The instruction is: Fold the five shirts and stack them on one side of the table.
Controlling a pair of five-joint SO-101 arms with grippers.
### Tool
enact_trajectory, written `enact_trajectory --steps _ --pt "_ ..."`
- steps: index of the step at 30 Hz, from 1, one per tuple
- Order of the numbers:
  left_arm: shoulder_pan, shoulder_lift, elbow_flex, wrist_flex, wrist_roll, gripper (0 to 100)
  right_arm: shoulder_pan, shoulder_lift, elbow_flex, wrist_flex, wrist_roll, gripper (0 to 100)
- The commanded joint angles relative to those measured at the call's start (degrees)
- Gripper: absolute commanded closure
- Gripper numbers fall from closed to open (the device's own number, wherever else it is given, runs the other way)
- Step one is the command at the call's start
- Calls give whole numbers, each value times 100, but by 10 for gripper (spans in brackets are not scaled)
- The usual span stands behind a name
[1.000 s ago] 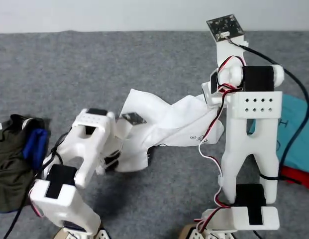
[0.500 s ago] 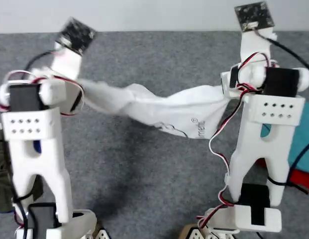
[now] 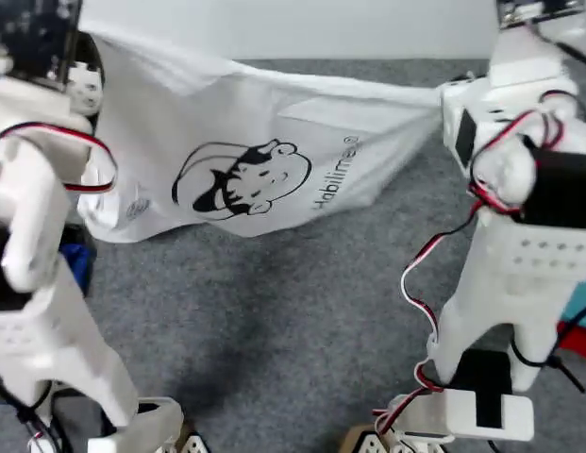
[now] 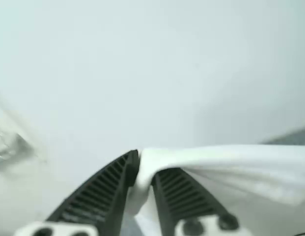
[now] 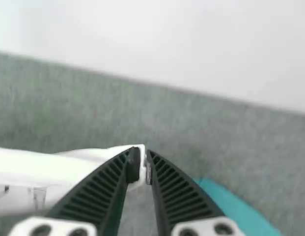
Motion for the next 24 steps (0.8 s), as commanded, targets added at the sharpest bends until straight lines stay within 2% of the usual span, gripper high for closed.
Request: enact_trajectory --steps 1,8,13,17,21,24 --pt "-26 -176 -189 -97 -149 957 66 -321 -730 -75 0 989" --pt "-26 -185 -189 624 -527 958 75 -321 -1354 -31 26 989" --pt "-26 -273 -382 914 -1029 994 145 -321 -1767 -22 62 989" --pt "-26 -255 -224 1134 -1415 992 365 -242 -1714 57 105 989" --pt "-26 -167 92 1547 -2224 994 444 -215 -1670 31 123 989" --pt "-26 -264 -13 1565 -2233 995 453 -224 -1679 40 123 989"
